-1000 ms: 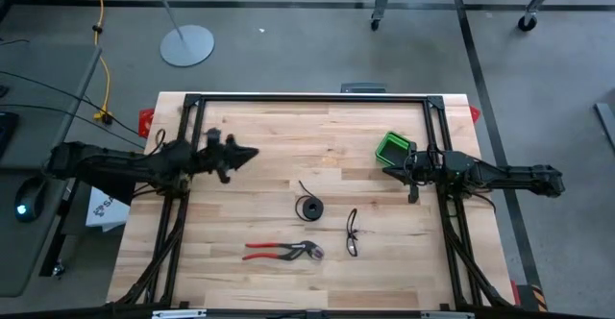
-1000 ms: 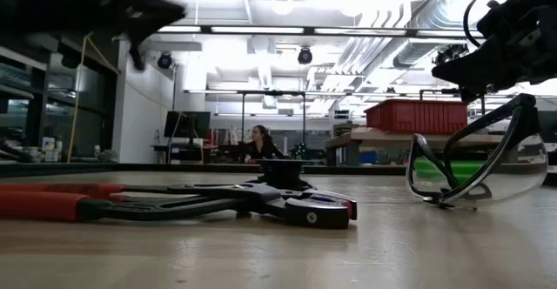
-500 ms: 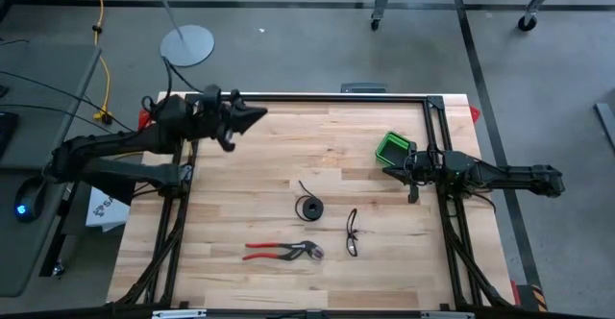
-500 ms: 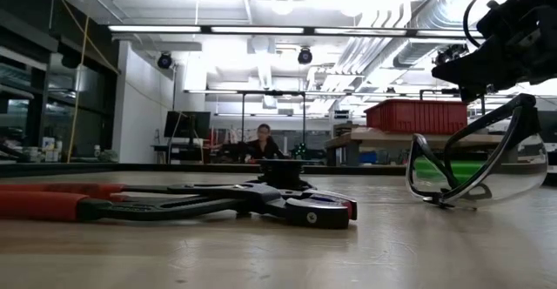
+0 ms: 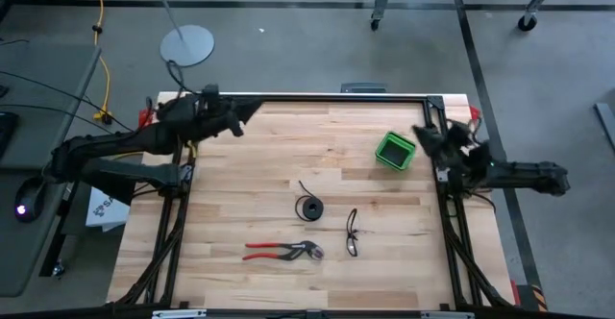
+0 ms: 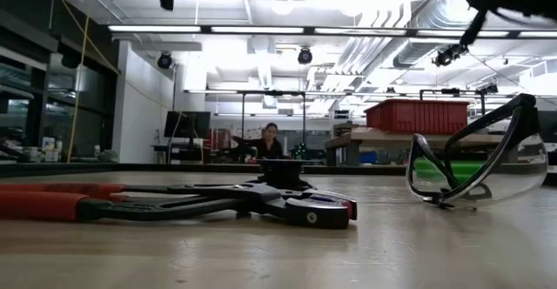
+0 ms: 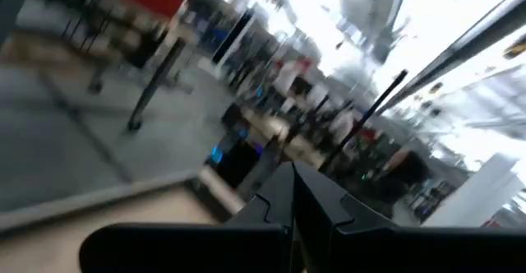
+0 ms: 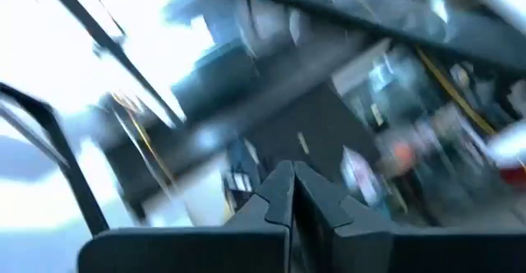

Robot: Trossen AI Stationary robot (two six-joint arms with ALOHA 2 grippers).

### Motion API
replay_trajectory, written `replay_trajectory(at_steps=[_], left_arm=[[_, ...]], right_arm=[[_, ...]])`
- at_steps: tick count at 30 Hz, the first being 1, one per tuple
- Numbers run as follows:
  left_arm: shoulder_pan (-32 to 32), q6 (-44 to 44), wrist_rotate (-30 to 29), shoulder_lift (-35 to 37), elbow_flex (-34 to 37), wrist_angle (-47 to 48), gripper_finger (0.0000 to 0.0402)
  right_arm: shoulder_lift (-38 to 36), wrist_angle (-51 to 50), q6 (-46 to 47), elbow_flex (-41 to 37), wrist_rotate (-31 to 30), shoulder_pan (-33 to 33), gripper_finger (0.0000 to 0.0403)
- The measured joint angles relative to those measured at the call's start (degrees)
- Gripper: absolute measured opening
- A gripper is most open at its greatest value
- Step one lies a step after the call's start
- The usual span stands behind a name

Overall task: Coil cords
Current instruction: Uncoil the black wire from the black spool

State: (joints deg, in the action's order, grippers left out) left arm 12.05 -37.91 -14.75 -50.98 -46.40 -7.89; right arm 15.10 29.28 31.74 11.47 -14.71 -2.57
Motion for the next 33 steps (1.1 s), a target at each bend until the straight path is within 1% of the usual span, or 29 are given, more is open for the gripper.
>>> replay_trajectory(at_steps=[2, 4, 5, 7, 9, 11, 12, 15, 17, 20, 23, 25, 27, 30, 31, 33], left_arm=[[0.4, -1.4, 3.4, -0.4, -1.8, 10.8, 0.0000], [0.9, -1.9, 9.5, -1.8, -4.5, 23.6, 0.0000], [1.1, -1.6, 13.2, -3.0, -5.4, 29.4, 0.0000], [1.2, 1.1, 20.7, -5.7, -6.2, 36.3, 0.0000], [0.8, 5.0, 27.6, -8.3, -6.2, 39.2, 0.0000], [-0.2, 8.2, 32.8, -10.7, -6.3, 39.0, 0.0000], [-0.7, 9.7, 33.8, -12.0, -6.3, 38.9, 0.0001], [-2.9, 14.2, 34.0, -15.6, -6.3, 38.3, 0.0010], [-4.2, 16.1, 34.6, -18.2, -6.3, 37.7, 0.0023], [-5.4, 17.4, 39.2, -22.8, -6.0, 35.3, 0.0053], [-6.3, 15.6, 44.5, -28.7, -6.0, 29.8, 0.0094], [-6.7, 13.5, 46.4, -32.9, -6.0, 26.1, 0.0124], [-6.7, 9.3, 46.8, -37.1, -6.2, 22.7, 0.0154], [-6.6, 1.7, 48.1, -42.7, -6.2, 17.3, 0.0197], [-6.6, -0.8, 47.8, -44.2, -6.2, 16.0, 0.0209], [-6.9, -7.0, 45.2, -46.8, -6.2, 15.0, 0.0228]], right_arm=[[7.5, -15.1, 3.2, 8.4, 5.9, 0.7, 0.0000], [16.1, -27.8, 3.6, 16.0, 13.2, 1.5, 0.0000], [20.2, -33.1, 2.9, 19.3, 15.6, 1.8, 0.0000], [27.9, -41.4, 0.7, 24.8, 18.3, 2.4, 0.0000], [34.7, -46.6, -1.5, 29.1, 18.5, 2.5, 0.0000], [41.0, -49.9, 0.5, 32.5, 19.3, 2.3, 0.0000], [43.9, -51.0, 2.7, 34.0, 20.0, 2.2, 0.0000], [50.9, -53.6, 5.7, 37.9, 24.9, 1.7, 0.0012], [55.4, -56.2, 6.8, 39.7, 28.8, 1.7, 0.0033], [61.3, -61.2, 7.3, 41.1, 33.8, 3.1, 0.0083], [65.5, -66.0, 7.3, 42.0, 35.5, 5.0, 0.0142], [67.9, -70.4, 6.2, 42.0, 35.4, 6.0, 0.0180], [69.2, -73.1, 5.4, 42.0, 33.9, 6.7, 0.0211], [69.7, -76.1, 4.0, 42.0, 31.2, 7.3, 0.0233], [69.6, -76.8, 3.0, 42.0, 30.2, 7.3, 0.0235], [68.8, -78.5, 1.8, 42.0, 27.6, 7.2, 0.0236]])
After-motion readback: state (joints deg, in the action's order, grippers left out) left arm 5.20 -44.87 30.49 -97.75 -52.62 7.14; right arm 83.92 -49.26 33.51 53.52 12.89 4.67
